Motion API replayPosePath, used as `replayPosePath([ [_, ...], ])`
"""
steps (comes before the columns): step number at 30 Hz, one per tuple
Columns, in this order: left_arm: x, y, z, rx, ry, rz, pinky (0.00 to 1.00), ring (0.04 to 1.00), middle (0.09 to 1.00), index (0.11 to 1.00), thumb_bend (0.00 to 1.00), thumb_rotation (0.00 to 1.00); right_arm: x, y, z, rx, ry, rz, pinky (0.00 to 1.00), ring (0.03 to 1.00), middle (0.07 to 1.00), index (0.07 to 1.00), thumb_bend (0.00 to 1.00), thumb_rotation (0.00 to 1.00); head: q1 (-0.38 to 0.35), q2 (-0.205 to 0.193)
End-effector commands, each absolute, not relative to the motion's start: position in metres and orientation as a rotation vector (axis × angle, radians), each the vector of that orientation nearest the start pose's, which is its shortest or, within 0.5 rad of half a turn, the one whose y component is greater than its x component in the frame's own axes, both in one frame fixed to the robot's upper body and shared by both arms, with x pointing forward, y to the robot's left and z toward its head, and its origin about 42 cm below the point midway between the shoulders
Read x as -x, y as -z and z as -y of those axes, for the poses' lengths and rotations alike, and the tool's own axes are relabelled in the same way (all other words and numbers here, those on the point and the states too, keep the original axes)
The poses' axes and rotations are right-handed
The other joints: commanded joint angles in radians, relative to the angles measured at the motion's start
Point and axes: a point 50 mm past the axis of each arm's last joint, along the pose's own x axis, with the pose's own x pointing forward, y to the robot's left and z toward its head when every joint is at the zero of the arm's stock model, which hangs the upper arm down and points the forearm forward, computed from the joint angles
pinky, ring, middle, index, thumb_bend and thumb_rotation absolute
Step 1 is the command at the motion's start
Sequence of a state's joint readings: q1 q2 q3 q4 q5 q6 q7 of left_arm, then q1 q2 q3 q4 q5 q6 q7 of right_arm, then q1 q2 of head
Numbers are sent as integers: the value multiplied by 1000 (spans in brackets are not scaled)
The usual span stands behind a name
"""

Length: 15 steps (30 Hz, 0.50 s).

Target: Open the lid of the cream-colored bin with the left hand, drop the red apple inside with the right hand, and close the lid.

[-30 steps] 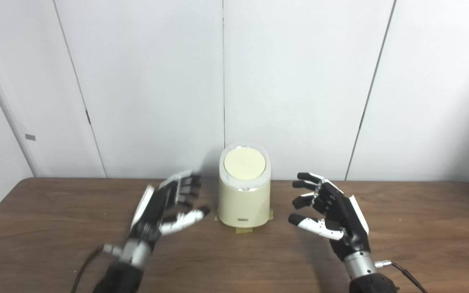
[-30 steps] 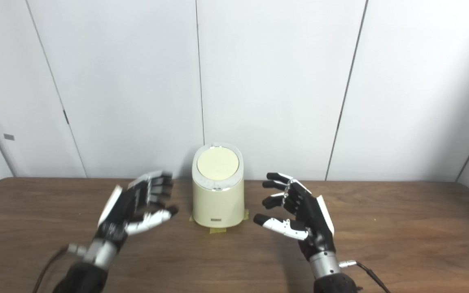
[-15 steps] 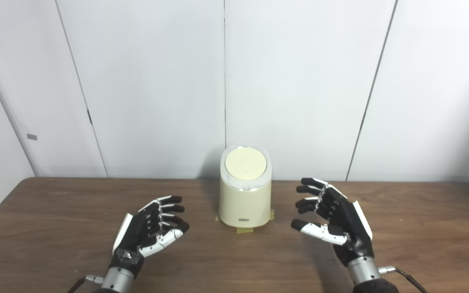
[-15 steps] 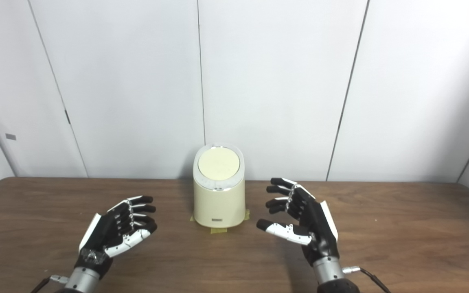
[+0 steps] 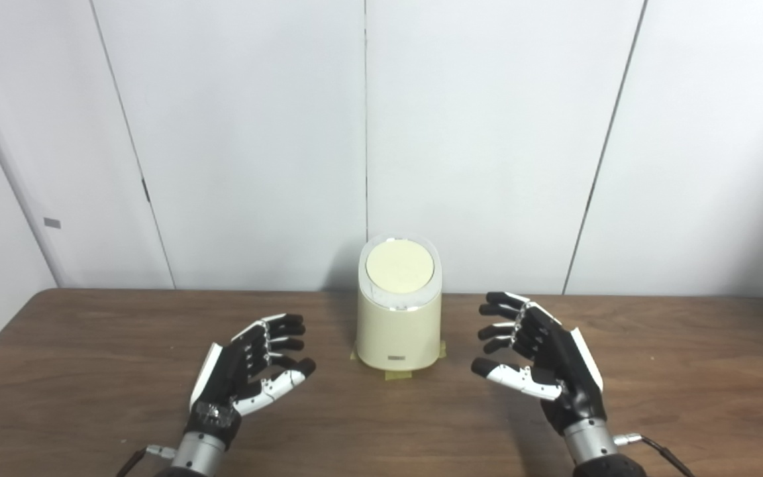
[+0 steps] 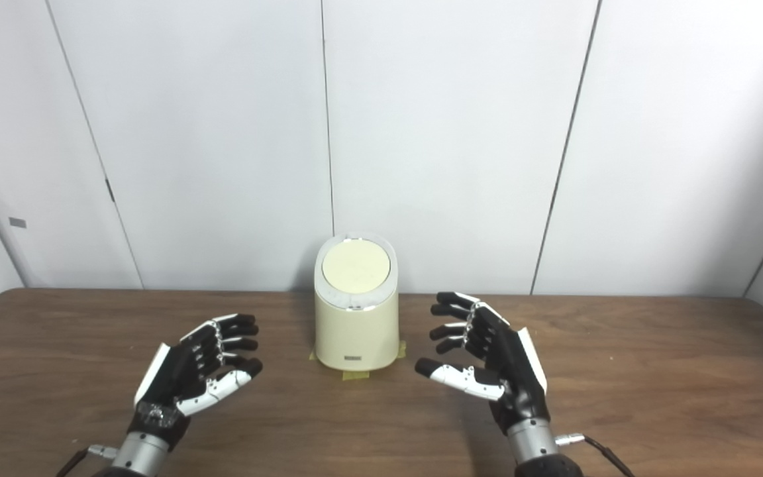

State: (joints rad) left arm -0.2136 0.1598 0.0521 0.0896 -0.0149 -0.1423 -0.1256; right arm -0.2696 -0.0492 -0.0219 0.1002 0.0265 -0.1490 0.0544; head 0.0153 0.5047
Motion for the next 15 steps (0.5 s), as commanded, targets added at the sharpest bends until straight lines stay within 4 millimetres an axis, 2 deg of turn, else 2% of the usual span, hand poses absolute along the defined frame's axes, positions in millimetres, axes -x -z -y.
replayPosePath([
  [1,-358,-175,-254,-163,112,360,591,698,743,745,715,246,-372,-184,208,40,-98,400,473,568,694,704,842,227,1,2],
  [4,-358,-176,-255,-173,104,368,591,699,744,750,711,246,-372,-185,208,47,-95,393,477,573,698,706,842,236,-2,0],
  [15,-358,-179,-257,-170,106,381,597,684,740,760,693,151,-372,-188,207,38,-89,389,481,574,707,706,829,188,-4,2],
])
